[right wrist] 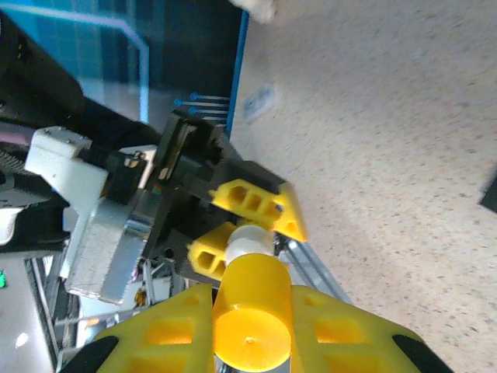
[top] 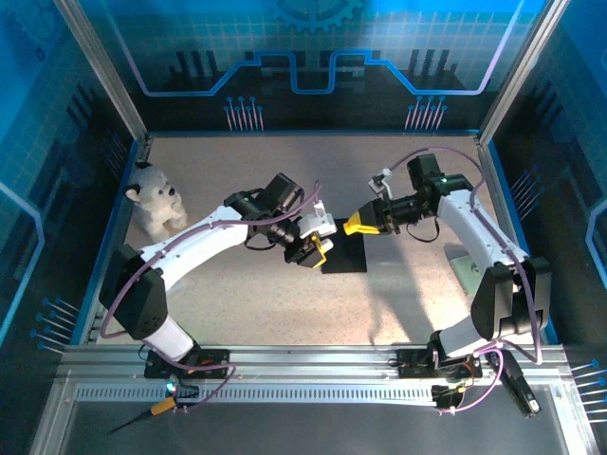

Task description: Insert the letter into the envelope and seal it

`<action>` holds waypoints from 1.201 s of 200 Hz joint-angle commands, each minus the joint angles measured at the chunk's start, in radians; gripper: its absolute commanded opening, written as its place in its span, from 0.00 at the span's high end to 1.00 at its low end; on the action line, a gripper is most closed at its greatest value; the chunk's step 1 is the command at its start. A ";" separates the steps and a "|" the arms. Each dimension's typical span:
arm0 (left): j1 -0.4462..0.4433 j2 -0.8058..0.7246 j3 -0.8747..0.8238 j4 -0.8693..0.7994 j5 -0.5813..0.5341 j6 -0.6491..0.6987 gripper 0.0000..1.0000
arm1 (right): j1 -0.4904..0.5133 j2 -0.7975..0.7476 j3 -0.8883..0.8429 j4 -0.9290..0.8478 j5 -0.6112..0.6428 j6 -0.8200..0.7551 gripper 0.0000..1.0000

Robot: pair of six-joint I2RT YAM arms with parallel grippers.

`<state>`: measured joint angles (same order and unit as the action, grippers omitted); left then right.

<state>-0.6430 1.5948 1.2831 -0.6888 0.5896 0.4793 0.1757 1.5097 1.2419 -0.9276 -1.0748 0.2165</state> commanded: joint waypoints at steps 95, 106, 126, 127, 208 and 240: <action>0.008 0.025 0.053 -0.038 0.062 0.030 1.00 | 0.105 0.043 0.034 -0.060 0.004 -0.017 0.77; 0.008 0.024 0.050 -0.035 0.062 0.029 1.00 | 0.107 0.043 0.030 -0.055 0.011 -0.013 0.77; 0.008 0.024 0.051 -0.033 0.065 0.026 1.00 | 0.110 0.039 0.018 -0.034 0.016 0.003 0.77; 0.007 0.024 0.051 -0.032 0.065 0.026 1.00 | 0.110 0.040 0.017 -0.033 0.016 0.004 0.77; 0.007 0.025 0.051 -0.027 0.072 0.017 1.00 | 0.134 0.050 0.001 0.004 0.023 0.030 0.76; 0.008 0.027 0.048 -0.024 0.072 0.017 1.00 | 0.143 0.052 0.001 0.000 0.021 0.031 0.76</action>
<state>-0.6430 1.6096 1.3064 -0.7063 0.6193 0.4808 0.3004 1.5463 1.2564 -0.9245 -1.0481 0.2394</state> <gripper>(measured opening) 0.283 0.237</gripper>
